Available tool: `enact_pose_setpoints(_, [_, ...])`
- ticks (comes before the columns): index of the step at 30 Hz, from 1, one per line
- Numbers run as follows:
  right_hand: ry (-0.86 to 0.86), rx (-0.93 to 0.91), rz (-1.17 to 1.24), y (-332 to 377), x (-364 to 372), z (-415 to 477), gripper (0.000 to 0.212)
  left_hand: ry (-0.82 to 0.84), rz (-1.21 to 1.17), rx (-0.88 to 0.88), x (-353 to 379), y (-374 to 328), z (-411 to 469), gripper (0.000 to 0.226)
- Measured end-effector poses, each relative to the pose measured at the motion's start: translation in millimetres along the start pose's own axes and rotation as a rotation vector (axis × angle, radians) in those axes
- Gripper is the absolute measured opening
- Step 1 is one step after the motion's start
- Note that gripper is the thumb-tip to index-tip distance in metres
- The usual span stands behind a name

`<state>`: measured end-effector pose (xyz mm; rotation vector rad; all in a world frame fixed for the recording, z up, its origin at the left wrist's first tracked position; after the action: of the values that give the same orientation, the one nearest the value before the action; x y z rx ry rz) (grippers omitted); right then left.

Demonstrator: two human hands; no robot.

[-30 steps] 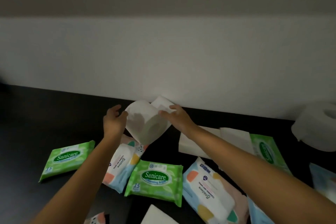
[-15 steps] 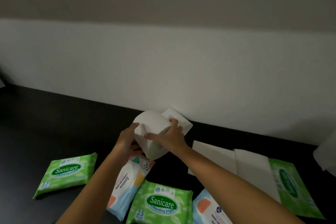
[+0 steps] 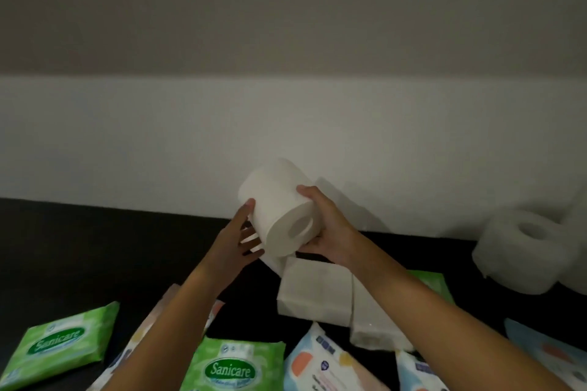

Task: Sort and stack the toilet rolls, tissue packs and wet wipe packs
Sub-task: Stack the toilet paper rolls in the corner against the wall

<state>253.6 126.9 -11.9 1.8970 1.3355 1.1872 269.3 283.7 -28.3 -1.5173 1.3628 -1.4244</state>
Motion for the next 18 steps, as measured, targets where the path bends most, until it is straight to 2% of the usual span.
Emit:
enact_pose_setpoints(3, [0.123, 0.007, 0.109, 17.2, -23.2, -26.5, 0.067, 0.113, -0.094, -0.053, 45.4, 1.0, -2.1, 0.083])
enact_pose_setpoints(5, [0.171, 0.017, 0.172, 26.9, -42.2, -43.1, 0.076, 0.255, -0.197, -0.1, 83.8, 1.3, -6.6, 0.09])
enact_pose_setpoints(8, [0.215, 0.016, 0.227, 40.8, -74.0, -67.7, 0.092, 0.544, -0.396, -0.101, 152.1, -6.9, -22.2, 0.072])
enact_pose_setpoints(10, [0.152, -0.022, 0.167, 54.4, -104.7, -83.8, 0.096, 0.58, -0.387, -0.039, 188.1, -9.9, -25.4, 0.071])
enact_pose_setpoints(12, [0.04, -0.066, -0.017, 70.6, -140.3, -101.3, 0.093, 0.576, -0.344, 0.03, 219.5, -10.1, -26.4, 0.076])
enact_pose_setpoints(15, [-0.208, -0.171, -0.233, 95.1, -199.9, -126.8, 0.072, 0.68, -0.355, 0.062, 269.2, -5.1, -36.5, 0.074])
enact_pose_setpoints(17, [-0.38, -0.222, -0.273, 100.6, -241.0, -140.2, 0.057, 0.707, -0.377, 0.053, 296.2, 0.7, -45.2, 0.063])
enact_pose_setpoints(18, [-0.413, -0.188, -0.268, 95.7, -258.9, -145.4, 0.052, 0.712, -0.39, 0.042, 308.8, 4.0, -49.3, 0.061])
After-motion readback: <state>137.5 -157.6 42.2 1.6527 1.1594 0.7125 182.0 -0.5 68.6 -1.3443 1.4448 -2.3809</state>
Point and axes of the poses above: each hand's wrist, its own z-axis towards the middle knuckle, its own x-axis out of the palm, y = z × x, the point moved 6 cm from there along z, towards the middle knuckle, and after that the axes turned 5 degrees about x, right-handed, at the moved point
